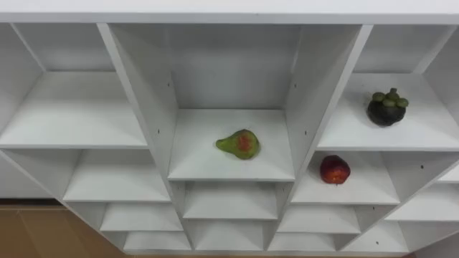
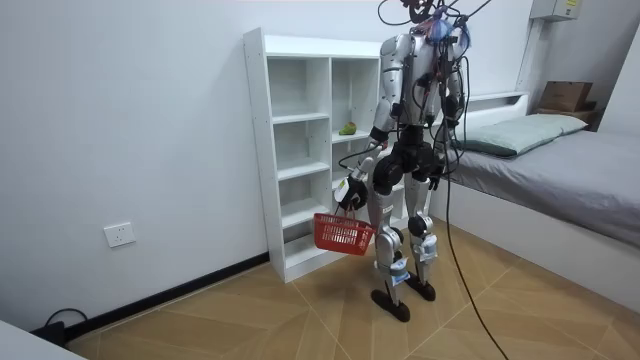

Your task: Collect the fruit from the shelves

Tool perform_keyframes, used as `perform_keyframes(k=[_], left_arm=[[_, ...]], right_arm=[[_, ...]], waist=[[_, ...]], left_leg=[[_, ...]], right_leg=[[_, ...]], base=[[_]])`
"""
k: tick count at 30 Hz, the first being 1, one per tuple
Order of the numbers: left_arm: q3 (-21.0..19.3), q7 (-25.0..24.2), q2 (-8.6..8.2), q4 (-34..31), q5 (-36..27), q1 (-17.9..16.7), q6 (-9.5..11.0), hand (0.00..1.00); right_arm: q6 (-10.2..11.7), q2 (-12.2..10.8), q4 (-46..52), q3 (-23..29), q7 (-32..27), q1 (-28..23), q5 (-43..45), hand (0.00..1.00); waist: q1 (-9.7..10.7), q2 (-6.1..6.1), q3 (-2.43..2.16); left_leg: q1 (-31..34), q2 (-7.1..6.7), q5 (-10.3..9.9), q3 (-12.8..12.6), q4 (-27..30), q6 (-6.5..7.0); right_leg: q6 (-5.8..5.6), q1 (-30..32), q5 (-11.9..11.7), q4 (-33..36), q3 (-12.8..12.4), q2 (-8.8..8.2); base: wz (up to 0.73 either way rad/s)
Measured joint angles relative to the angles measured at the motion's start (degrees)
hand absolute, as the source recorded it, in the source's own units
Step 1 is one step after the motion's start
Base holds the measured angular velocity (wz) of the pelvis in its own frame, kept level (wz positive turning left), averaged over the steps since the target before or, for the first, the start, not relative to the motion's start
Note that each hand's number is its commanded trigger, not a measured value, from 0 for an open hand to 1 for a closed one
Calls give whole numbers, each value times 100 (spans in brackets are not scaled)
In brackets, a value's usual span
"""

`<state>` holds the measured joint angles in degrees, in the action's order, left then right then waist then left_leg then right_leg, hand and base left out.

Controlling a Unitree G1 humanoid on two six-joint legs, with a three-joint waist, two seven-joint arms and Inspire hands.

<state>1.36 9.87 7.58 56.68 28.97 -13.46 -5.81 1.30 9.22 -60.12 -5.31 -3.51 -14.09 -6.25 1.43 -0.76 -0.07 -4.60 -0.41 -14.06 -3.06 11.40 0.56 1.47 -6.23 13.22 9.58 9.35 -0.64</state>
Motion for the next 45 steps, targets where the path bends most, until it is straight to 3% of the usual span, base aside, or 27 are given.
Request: perform_keyframes(k=[16,24,31,37,41,45], left_arm=[[98,9,5,99,-3,-53,-5,100],[109,-38,4,65,7,-111,-82,100],[107,-37,4,233,19,-23,-73,100],[113,-38,5,279,-22,19,63,100],[107,-30,3,268,-68,56,254,100],[107,68,-3,257,-248,52,414,100]], right_arm=[[41,1,-333,35,-33,104,471,0],[-192,4,-416,34,-29,104,674,0],[-211,-13,-418,39,-99,172,626,0],[-66,-57,11,48,-291,115,499,0],[224,-134,783,195,-497,-75,527,0],[376,-207,1808,256,-772,-306,759,0]], waist=[[28,-25,21],[18,-24,25],[-10,-25,27],[24,-39,20],[36,-51,3],[45,-34,-4]], left_leg=[[-63,1,0,2,-6,1],[-197,3,0,-2,-6,1],[-201,6,1,-6,3,3],[-102,18,1,-8,3,3],[-43,42,1,-27,1,2],[-62,74,1,-156,-5,2]], right_leg=[[-10,-21,-30,18,-75,21],[-13,-128,-28,17,-138,6],[-12,-91,-28,11,-212,52],[-1,-20,-35,19,-213,64],[18,64,-60,14,-214,89],[38,84,-73,14,-318,116]], base=[[-1],[-3],[-3],[0],[0],[-13]])
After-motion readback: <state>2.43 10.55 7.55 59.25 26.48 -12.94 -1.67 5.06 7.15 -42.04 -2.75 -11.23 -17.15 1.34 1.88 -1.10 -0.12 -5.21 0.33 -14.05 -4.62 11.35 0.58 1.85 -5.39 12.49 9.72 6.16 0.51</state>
